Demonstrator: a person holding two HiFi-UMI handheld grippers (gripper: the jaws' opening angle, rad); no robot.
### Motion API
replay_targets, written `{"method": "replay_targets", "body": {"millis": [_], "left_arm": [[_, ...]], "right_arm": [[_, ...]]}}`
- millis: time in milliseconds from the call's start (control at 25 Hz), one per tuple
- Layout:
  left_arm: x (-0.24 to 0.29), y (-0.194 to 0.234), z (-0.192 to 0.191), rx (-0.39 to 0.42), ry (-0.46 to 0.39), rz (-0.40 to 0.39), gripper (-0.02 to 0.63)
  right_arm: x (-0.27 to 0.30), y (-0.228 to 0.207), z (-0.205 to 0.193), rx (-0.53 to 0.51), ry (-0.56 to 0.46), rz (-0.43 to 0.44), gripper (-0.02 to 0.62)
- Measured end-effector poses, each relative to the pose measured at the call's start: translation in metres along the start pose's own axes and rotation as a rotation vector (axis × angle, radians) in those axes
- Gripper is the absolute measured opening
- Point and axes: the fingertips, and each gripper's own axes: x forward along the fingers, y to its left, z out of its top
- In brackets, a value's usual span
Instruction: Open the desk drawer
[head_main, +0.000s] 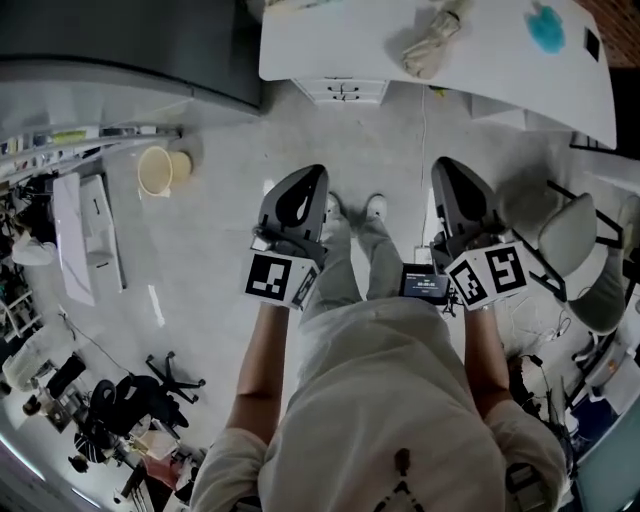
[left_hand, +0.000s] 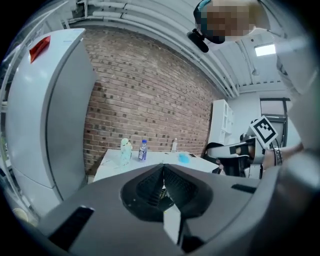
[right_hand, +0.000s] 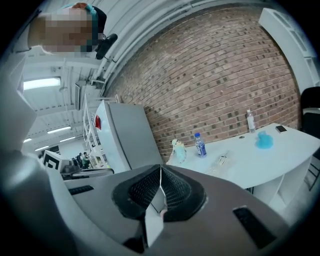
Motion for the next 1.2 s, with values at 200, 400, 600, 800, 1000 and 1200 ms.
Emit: {"method": "replay_targets", "body": {"millis": [200,400,600,800,1000,1200], "left_arm": [[0.033,0.022,-0.057,-0.046,0.069,-0.025,0.009],[0.066,0.054,-0.119,-0.019,0.153,-0.045,0.009],[0.1,0.081,-0.173,0.028,0.23,-0.085,0.009],[0.134,0.089,-0.23,0.11,0.284,-0.123,0.009],[0.159,0.098,-0.281,0.204,0.313,-0.134,0.009],[0.186,0.11,-0.323,0.34,0.346,-0.134,0.009]], "right_arm": [[0.035,-0.013,-0.04,0.027,0.052,-0.016,0.028],[0.072,-0.031,-0.074,0.064,0.047,-0.061,0.028],[0.106,-0.043,-0.109,0.069,0.052,-0.081,0.028],[0.124,-0.049,-0.158,0.057,0.117,-0.063,0.028],[0.14,-0.048,-0.21,0.053,0.188,-0.026,0.028],[0.156,-0.053,-0.251,0.042,0.207,-0.003,0.028]]}}
